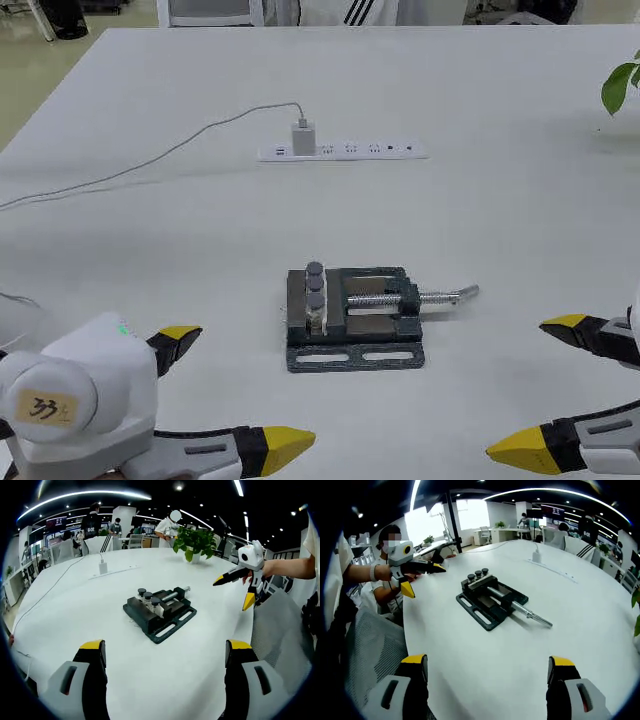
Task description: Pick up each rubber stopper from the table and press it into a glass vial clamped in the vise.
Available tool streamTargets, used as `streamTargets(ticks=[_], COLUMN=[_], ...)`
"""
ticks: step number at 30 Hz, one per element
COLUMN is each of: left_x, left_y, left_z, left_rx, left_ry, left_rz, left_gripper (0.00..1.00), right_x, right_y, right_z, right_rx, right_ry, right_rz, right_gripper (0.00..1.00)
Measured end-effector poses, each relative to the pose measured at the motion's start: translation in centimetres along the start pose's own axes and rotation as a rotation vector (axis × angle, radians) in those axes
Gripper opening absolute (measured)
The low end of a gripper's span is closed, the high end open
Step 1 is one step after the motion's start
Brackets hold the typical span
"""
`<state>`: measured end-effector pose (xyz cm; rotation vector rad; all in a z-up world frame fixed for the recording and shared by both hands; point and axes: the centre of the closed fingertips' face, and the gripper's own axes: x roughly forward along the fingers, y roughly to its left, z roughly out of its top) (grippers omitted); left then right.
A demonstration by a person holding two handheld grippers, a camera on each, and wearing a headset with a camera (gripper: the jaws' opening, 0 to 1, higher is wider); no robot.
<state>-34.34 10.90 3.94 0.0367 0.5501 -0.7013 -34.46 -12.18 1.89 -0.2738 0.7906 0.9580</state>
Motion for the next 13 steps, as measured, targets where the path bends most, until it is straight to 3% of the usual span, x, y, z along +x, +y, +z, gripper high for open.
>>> streamTargets(ticks=[13], left_x=[-0.39], left_y=[-0.17], left_z=[-0.08], left_rx=[0.005], left_ry=[0.011], left_rz=[0.002], left_gripper=[0.99], right_x=[-0.21], right_y=[0.13], right_z=[-0.79], right_rx=[0.026], right_ry=[-0.004], right_rz=[0.007], right_gripper=[0.99])
